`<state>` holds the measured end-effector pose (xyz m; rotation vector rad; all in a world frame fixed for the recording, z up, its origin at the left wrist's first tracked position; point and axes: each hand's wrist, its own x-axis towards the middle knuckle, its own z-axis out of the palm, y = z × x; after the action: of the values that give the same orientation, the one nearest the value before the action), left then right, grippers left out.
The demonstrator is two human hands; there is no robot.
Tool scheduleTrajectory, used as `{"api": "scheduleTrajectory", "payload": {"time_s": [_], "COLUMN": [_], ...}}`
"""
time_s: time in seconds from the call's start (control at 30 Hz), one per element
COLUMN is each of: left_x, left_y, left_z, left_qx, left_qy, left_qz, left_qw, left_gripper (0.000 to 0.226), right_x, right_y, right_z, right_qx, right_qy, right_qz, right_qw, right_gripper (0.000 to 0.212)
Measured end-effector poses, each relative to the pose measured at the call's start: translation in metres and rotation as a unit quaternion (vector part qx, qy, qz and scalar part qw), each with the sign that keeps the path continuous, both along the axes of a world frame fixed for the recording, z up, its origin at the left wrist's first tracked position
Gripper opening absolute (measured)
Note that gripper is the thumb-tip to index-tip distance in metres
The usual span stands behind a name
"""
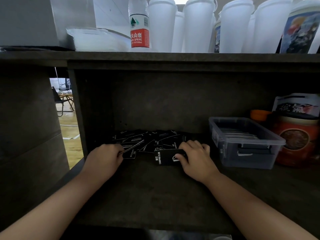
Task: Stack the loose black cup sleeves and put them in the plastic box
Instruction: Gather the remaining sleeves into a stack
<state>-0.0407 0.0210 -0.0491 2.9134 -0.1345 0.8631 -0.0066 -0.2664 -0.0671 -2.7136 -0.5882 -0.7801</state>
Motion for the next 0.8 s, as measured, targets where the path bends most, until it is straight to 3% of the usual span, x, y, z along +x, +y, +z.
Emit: {"api": "scheduleTrajectory", "payload": {"time_s": [0.17, 0.3, 0.47, 0.6, 0.7, 0.8], "left_x": [0.003, 0.012, 0.024, 0.014, 0.014, 0.017], "left_y": [-0.003, -0.012, -0.015, -0.015, -0.012, -0.014], "left_z": [0.016, 0.026, 0.016, -0.007, -0.011, -0.017], "left_qx": [-0.168, -0.318, -0.188, -0.284, -0.242, -0.167], "left_qy": [0.051, 0.137, 0.153, -0.037, -0.120, 0.036], "left_qz": [-0.061, -0.160, -0.126, -0.139, -0.109, -0.147], "left_qw": [0.982, 0.924, 0.962, 0.948, 0.957, 0.974], "left_gripper": [0.010, 0.030, 0.030, 0.027, 0.023, 0.021], "right_x": [0.000, 0.003, 0.004, 0.006, 0.010, 0.012], "right_y": [-0.001, -0.003, -0.005, -0.008, -0.009, -0.010], "right_z": [0.000, 0.002, 0.004, 0.002, 0.002, 0.001], "right_qx": [0.009, 0.026, 0.035, 0.045, 0.069, 0.081], "right_qy": [0.028, 0.036, 0.027, 0.022, 0.022, 0.025], "right_qz": [0.021, 0.050, 0.063, 0.079, 0.090, 0.094], "right_qw": [0.999, 0.998, 0.997, 0.996, 0.993, 0.992], "right_gripper": [0.026, 0.019, 0.015, 0.014, 0.014, 0.013]}}
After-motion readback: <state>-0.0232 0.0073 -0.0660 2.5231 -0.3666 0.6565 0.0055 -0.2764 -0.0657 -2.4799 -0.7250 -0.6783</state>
